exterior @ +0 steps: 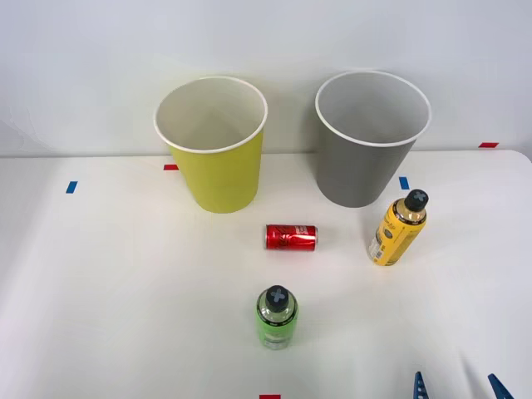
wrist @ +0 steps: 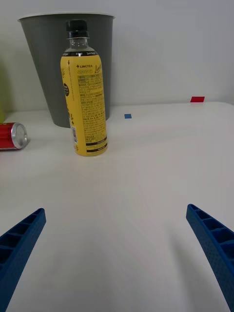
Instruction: Put cans in the gray bin, plastic bottles in the light green bin
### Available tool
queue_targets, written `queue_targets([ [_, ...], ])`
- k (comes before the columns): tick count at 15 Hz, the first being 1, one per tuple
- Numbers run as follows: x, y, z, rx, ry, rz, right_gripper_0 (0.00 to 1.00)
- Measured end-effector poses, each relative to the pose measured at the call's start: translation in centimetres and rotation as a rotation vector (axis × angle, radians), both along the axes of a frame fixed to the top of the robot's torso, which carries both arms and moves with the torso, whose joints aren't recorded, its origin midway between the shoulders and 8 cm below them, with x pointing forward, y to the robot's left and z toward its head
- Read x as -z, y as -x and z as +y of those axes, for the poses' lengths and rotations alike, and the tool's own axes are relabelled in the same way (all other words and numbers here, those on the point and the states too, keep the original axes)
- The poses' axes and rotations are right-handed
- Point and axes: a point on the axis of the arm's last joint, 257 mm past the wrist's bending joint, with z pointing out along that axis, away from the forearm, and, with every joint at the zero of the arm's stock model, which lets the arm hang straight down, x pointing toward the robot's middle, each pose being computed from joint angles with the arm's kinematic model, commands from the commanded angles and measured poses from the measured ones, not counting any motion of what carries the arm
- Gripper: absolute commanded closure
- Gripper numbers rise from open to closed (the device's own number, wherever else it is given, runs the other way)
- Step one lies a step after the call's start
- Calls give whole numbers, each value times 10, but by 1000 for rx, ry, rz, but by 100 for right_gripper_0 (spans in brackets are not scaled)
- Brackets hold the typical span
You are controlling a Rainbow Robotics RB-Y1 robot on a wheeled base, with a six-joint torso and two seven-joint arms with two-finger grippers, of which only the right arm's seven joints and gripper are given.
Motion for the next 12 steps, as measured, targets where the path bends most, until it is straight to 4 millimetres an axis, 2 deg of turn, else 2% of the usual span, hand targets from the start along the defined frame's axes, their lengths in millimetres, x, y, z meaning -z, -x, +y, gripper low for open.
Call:
queue_targets([
  [12, 0, 0, 0, 0, 0, 0, 0],
])
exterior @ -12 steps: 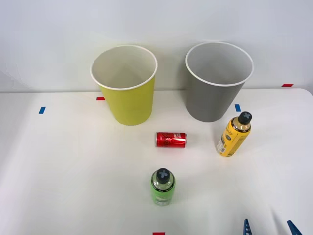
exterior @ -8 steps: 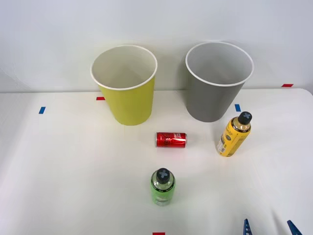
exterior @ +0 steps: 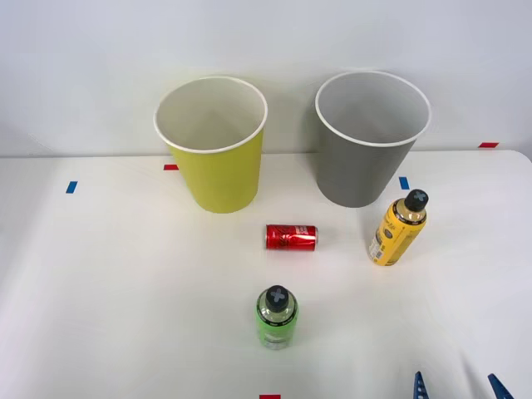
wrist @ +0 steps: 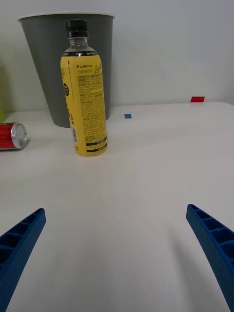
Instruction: Put cans in the gray bin, plastic bottles in the light green bin
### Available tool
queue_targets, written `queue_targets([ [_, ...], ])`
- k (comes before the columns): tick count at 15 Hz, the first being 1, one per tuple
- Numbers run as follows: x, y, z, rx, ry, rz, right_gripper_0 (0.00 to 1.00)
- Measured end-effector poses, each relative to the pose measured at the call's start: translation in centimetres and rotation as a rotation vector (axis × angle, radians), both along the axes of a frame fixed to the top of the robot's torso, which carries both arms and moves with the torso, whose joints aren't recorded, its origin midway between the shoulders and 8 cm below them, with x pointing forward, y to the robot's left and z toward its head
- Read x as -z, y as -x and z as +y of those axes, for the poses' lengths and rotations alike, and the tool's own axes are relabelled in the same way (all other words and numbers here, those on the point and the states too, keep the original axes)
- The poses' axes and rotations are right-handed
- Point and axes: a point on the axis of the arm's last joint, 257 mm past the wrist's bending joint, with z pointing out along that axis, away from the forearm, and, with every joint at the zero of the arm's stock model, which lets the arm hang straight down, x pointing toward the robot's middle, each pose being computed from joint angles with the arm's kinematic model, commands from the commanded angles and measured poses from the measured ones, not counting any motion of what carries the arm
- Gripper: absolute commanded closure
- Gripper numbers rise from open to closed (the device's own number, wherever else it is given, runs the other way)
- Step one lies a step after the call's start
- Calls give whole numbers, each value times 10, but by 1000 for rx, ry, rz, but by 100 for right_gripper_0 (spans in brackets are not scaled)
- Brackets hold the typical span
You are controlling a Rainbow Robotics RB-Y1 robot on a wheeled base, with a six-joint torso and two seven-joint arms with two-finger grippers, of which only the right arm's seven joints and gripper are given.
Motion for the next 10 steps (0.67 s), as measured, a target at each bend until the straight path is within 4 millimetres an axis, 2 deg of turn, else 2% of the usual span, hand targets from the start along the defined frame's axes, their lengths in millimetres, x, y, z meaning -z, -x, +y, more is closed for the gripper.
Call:
queue_targets([
  [10, 0, 0, 0, 0, 0, 0, 0],
])
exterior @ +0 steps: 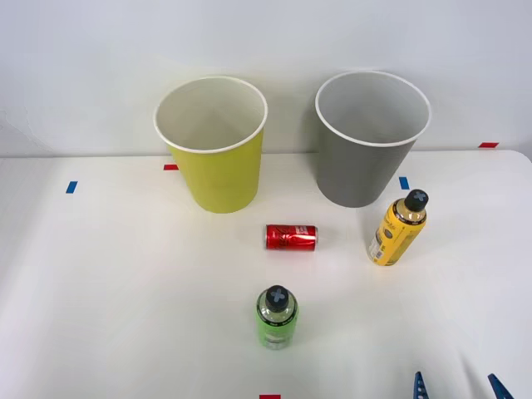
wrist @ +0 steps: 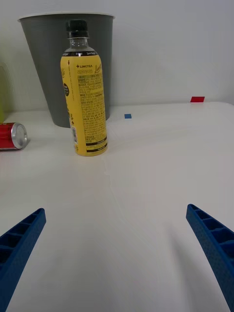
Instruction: Put cans in the gray bin, plastic bottles in the light green bin
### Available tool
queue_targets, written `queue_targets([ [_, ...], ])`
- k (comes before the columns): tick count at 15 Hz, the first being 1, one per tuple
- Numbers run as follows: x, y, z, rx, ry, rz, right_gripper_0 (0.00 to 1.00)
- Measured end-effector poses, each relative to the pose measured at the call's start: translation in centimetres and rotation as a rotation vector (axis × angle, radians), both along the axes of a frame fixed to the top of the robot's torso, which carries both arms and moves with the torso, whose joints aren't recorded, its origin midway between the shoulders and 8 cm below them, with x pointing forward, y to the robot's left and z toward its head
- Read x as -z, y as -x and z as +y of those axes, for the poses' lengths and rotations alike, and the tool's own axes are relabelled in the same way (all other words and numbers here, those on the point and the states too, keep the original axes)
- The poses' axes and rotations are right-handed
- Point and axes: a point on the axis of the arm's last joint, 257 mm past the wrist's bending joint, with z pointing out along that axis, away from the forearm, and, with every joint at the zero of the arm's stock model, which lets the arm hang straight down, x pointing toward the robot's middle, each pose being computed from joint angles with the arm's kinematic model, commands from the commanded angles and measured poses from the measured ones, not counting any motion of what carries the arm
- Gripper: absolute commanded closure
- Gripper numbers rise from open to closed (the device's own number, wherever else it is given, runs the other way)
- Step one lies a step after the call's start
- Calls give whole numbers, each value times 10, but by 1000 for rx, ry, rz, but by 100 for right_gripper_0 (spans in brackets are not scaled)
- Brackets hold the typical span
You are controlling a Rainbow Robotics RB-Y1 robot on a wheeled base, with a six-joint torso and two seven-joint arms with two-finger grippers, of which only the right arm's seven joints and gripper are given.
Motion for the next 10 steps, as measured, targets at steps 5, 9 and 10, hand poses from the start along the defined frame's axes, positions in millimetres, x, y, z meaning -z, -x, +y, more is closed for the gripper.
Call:
queue_targets([
  [5, 0, 0, 0, 0, 0, 0, 0],
  [9, 0, 0, 0, 0, 0, 0, 0],
  [10, 0, 0, 0, 0, 0, 0, 0],
])
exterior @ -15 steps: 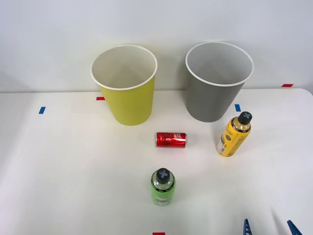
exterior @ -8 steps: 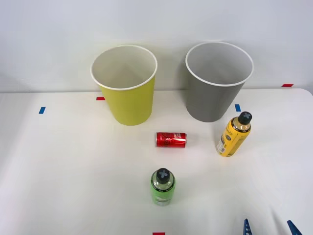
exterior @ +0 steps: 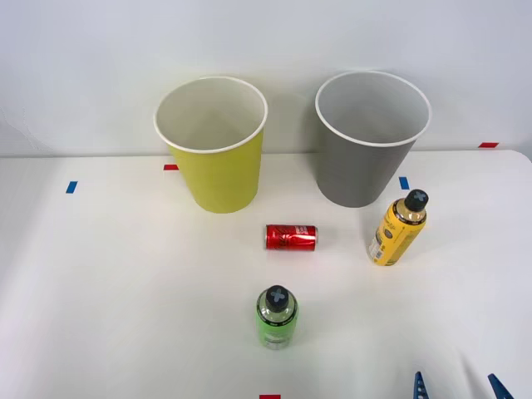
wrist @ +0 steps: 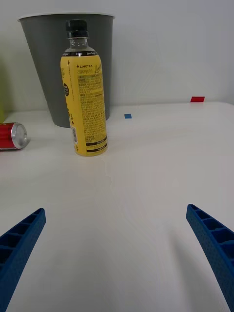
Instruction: Put cans in the gray bin, plastic bottles in the light green bin
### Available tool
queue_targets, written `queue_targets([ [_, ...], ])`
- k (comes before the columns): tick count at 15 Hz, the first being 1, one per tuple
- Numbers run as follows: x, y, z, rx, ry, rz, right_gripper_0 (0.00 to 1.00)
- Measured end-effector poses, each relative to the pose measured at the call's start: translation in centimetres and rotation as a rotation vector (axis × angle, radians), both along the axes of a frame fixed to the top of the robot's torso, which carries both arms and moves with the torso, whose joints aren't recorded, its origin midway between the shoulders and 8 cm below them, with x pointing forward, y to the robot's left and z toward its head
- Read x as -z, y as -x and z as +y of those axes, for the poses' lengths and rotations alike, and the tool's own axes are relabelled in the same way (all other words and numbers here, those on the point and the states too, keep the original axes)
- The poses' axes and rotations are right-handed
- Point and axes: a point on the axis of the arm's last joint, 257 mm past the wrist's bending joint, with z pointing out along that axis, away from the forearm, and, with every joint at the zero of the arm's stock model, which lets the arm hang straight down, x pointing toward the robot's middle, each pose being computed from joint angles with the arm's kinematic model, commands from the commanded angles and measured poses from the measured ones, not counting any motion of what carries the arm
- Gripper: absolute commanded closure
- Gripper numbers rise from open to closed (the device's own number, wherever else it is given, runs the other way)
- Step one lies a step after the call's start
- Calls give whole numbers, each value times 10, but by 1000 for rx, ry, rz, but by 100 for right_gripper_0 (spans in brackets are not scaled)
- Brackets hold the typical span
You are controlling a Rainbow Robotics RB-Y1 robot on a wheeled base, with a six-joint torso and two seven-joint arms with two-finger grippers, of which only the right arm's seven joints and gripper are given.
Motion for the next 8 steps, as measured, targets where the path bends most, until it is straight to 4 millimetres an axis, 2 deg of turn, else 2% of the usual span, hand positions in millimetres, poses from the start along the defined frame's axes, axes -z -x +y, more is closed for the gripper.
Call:
queue_targets([
  [8, 0, 0, 0, 0, 0, 0, 0],
])
